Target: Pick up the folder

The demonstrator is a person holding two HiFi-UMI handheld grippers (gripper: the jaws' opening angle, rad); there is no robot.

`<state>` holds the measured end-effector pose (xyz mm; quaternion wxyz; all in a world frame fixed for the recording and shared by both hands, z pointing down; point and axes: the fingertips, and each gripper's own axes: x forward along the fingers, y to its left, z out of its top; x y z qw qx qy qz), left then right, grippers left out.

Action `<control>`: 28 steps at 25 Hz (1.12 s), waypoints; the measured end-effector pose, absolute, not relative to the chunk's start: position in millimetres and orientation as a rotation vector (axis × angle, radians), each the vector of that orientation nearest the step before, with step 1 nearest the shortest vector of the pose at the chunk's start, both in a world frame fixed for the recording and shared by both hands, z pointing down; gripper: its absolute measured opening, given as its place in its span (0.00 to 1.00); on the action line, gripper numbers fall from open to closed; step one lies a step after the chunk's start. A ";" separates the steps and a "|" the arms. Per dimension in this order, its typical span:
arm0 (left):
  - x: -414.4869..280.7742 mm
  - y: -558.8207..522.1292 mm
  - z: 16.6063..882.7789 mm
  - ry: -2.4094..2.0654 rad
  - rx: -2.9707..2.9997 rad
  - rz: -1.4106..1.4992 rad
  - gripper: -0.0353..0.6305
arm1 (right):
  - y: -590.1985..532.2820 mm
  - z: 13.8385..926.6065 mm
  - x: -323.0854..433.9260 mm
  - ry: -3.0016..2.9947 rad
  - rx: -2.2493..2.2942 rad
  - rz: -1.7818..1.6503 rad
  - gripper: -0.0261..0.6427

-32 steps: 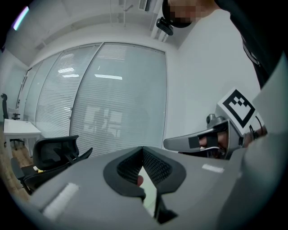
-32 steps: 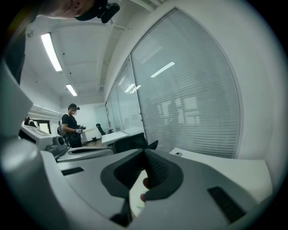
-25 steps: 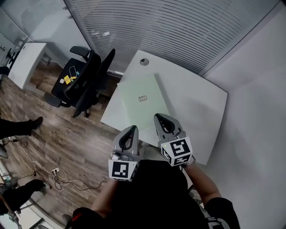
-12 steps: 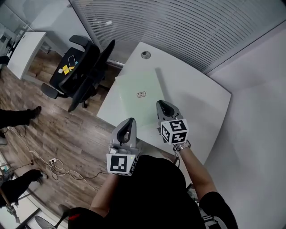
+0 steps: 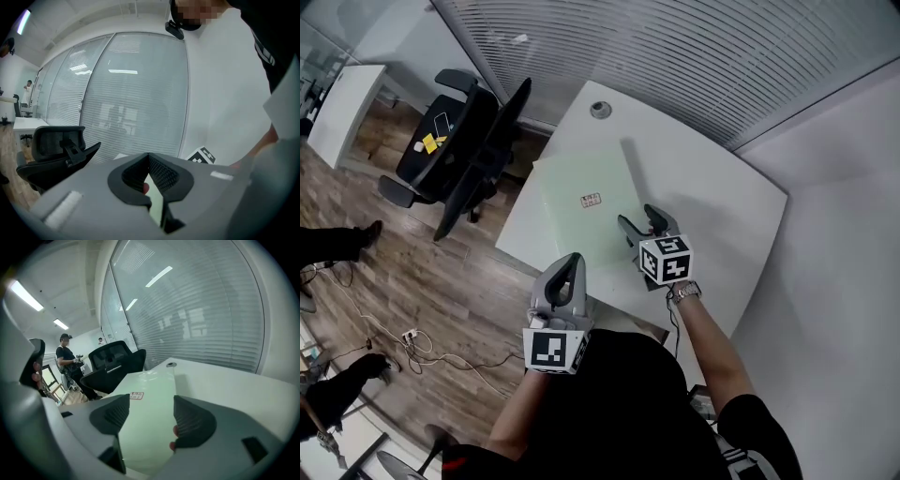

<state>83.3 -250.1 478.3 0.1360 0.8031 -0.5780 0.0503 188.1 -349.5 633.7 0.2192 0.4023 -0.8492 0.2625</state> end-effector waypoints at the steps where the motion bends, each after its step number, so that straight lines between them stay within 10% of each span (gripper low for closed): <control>1: 84.2 -251.1 480.0 -1.668 2.322 0.151 0.06 | -351.6 639.7 188.3 -2.342 1.101 0.726 0.44; 28: 55.9 -241.0 504.6 -1.740 2.197 0.203 0.06 | -348.7 707.4 182.1 -2.208 0.962 0.734 0.55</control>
